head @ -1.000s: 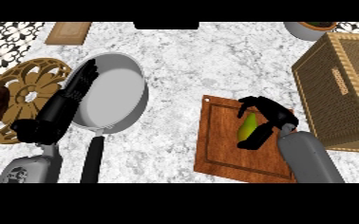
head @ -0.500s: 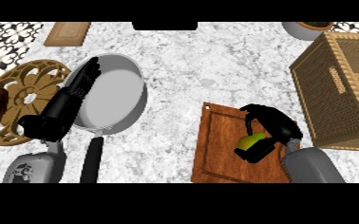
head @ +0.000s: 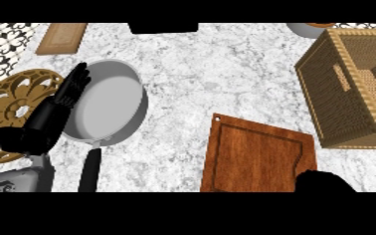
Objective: Pick the pear from the cutting board and place it in the basket
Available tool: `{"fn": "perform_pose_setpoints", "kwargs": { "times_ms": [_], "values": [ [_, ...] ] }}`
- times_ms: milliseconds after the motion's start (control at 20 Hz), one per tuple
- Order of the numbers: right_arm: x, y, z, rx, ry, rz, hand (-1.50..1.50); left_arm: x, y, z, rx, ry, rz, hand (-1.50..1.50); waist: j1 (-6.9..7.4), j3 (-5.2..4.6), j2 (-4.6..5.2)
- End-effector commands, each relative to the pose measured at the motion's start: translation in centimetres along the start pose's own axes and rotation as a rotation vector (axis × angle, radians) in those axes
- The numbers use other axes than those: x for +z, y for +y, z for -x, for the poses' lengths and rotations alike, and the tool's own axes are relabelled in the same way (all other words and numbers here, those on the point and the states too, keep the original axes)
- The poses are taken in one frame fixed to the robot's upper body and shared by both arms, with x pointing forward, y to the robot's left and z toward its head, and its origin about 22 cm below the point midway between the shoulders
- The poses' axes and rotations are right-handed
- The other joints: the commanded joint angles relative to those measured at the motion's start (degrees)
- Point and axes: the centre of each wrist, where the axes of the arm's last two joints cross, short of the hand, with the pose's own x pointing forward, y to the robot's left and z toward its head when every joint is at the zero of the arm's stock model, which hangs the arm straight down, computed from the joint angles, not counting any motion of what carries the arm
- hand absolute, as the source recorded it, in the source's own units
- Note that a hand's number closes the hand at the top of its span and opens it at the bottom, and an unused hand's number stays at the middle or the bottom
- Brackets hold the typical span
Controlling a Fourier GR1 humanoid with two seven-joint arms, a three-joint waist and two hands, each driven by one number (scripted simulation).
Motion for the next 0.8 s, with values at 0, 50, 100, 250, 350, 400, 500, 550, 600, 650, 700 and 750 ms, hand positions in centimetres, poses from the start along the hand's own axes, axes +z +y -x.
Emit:
{"fn": "perform_pose_setpoints", "kwargs": {
  "times_ms": [0, 50, 100, 250, 350, 400, 500, 550, 600, 650, 700, 750],
  "values": [
    [5.0, -0.1, -1.6, -0.139, -0.029, 0.073, 1.50, 1.1, -0.9, 0.5, 0.006, 0.004, 0.005, 0.00, 0.91, 0.13, 0.48],
    [5.9, 0.5, -0.7, -0.194, -0.047, 0.082, 1.50, -1.6, -0.3, -0.3, -0.007, -0.007, -0.003, 0.00, -0.01, 0.18, 0.73],
    [5.8, 0.2, -2.1, -0.245, -0.071, 0.113, 1.50, -1.4, 0.0, -0.6, 0.002, -0.009, 0.021, 0.00, 0.59, 0.15, 0.70],
    [6.8, -1.3, -4.2, -0.419, -0.174, 0.267, 1.50, -0.4, 0.6, -0.6, -0.024, -0.010, -0.009, 0.00, -0.04, 0.16, 0.38],
    [8.8, -2.6, -4.9, -0.463, -0.215, 0.343, 1.50, 0.0, -0.3, 0.4, 0.005, 0.014, -0.017, 0.00, -0.81, 0.13, 0.26],
    [9.2, -3.9, -5.3, -0.488, -0.231, 0.379, 1.50, -0.1, -1.3, 0.2, 0.008, 0.008, 0.009, 0.00, -0.57, 0.11, 0.31],
    [11.1, -6.1, -5.4, -0.500, -0.244, 0.429, 1.50, 1.3, -0.8, 0.7, 0.003, 0.013, -0.002, 0.00, -0.19, 0.10, 0.15],
    [11.3, -7.1, -5.7, -0.523, -0.257, 0.454, 1.50, -0.4, 0.3, 0.3, -0.005, -0.008, -0.001, 0.00, -0.21, 0.08, 0.59],
    [12.5, -7.3, -6.1, -0.547, -0.245, 0.468, 1.50, 1.3, -0.4, 0.3, -0.004, 0.004, 0.011, 0.00, 0.31, 0.12, 0.26],
    [13.5, -8.4, -5.9, -0.555, -0.241, 0.464, 1.50, 1.1, 0.0, 1.0, 0.009, 0.008, -0.016, 0.00, -0.16, 0.08, 0.37],
    [14.4, -9.1, -6.3, -0.559, -0.225, 0.465, 1.50, 1.1, -0.5, 0.3, 0.003, 0.007, 0.015, 0.00, -0.04, 0.10, 0.29],
    [14.8, -9.9, -5.9, -0.573, -0.209, 0.486, 1.50, 0.2, -0.3, 0.0, -0.001, -0.008, 0.013, 0.00, 0.40, 0.11, 0.56]
  ]
}}
